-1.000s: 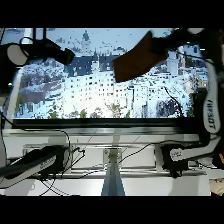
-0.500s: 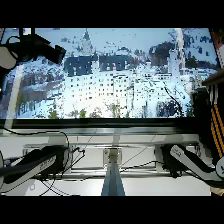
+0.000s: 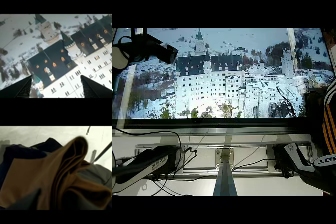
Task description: Fold the clothes and pants, and hang the long-sleeved shirts on hangers.
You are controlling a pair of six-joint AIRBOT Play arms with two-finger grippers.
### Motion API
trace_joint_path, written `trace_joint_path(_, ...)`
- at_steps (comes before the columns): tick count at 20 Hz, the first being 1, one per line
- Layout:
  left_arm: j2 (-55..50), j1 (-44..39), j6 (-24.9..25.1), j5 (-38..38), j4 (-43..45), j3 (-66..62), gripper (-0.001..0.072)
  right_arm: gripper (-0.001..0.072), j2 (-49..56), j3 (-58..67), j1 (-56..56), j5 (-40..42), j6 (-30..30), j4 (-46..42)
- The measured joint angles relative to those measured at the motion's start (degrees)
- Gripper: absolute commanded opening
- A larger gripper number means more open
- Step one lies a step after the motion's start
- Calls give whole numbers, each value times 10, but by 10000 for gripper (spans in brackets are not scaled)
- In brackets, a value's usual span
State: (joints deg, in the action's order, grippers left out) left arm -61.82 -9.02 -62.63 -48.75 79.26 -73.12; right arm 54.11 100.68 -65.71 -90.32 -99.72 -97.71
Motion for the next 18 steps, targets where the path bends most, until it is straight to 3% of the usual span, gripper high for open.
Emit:
trace_joint_path(4, 0, 0, 0, 0, 0, 0, 689, 504, 0, -1, -20, -4, -18, 49)
trace_joint_path(5, 0, 0, 0, 0, 0, 0, 689, 392, 1, -2, -21, -2, -17, 76)
trace_joint_path(7, 0, 0, 0, 0, 0, 0, 689, 295, 7, -2, -13, 0, 9, 152)
trace_joint_path(9, 0, 0, 0, 0, 0, 0, 689, 80, 14, -2, 23, 0, 40, 225)
trace_joint_path(10, 0, 0, 0, 0, 0, 0, 689, 12, 17, -2, 52, -2, 54, 251)
trace_joint_path(13, 0, 0, 0, 0, 0, 0, 689, 12, 28, -2, 179, -5, 95, 275)
trace_joint_path(18, 0, 0, 0, 0, 0, 0, 689, 12, 52, -2, 406, 3, 181, 239)
